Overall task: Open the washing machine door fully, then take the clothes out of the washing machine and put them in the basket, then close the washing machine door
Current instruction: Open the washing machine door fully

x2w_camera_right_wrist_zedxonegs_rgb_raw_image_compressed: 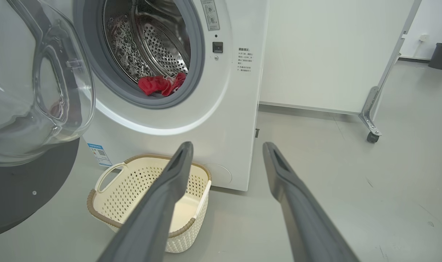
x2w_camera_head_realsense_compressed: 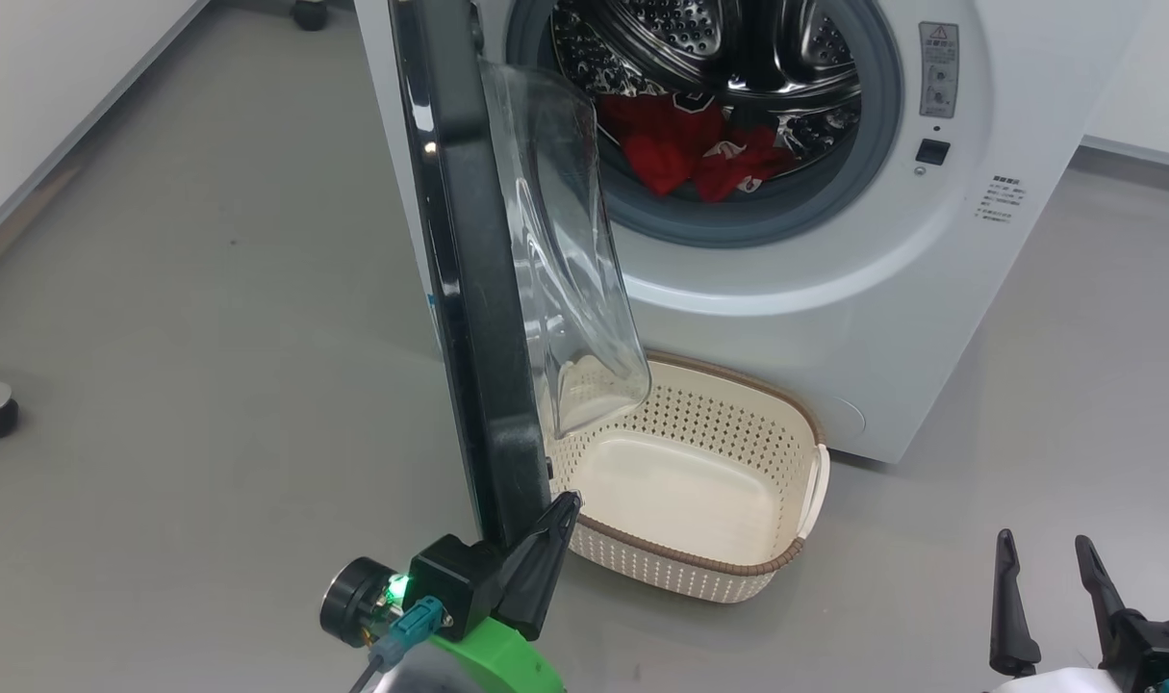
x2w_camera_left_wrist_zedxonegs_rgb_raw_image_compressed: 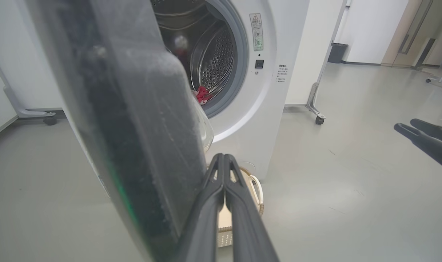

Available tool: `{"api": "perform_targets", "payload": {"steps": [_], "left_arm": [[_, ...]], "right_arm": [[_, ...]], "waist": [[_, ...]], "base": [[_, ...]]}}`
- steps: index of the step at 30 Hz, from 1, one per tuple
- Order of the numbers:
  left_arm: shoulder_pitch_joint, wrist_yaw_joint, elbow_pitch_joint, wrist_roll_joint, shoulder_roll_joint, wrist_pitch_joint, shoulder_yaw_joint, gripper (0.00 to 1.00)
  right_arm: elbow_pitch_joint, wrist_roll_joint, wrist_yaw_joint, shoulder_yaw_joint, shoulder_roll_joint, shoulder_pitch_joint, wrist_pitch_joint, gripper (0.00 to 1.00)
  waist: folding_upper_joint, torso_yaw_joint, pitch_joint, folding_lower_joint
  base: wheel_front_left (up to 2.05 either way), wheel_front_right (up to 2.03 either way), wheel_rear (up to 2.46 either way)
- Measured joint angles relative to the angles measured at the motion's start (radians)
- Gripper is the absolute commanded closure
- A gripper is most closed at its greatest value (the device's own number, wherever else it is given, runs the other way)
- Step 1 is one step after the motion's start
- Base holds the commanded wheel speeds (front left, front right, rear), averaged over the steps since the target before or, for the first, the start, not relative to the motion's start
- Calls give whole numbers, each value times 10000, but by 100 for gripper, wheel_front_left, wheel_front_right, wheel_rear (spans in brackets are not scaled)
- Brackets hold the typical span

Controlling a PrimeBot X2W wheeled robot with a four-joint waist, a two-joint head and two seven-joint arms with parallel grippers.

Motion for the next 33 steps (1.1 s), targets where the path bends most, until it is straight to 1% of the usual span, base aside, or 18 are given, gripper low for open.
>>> {"api": "perform_targets", "payload": {"steps": [10,16,21,24,28,33], "left_arm": [[8,38,-2,12,-2,-54,-23,100],[24,153,6,25,2,-100,-4,100],[142,265,29,63,23,-130,198,100],[286,412,75,63,65,-211,439,100],[397,527,115,63,134,-228,694,100],[422,575,188,67,201,-240,976,100]], "right_arm": [[-42,-69,0,-113,8,5,0,0],[-56,-73,12,-123,25,8,0,0],[-84,-165,17,-113,40,7,0,0],[-81,-174,90,-63,61,5,0,0],[-79,-247,90,-63,67,5,0,0],[-77,-247,90,-65,73,4,0,0]], "waist": [[0,591,1,0],[0,942,24,0],[0,1185,70,0],[0,1247,103,0],[0,1273,121,0],[0,1270,136,0]], "base": [[0,0,0],[0,0,0],[0,0,0],[0,0,0],[0,0,0],[0,0,0]]}}
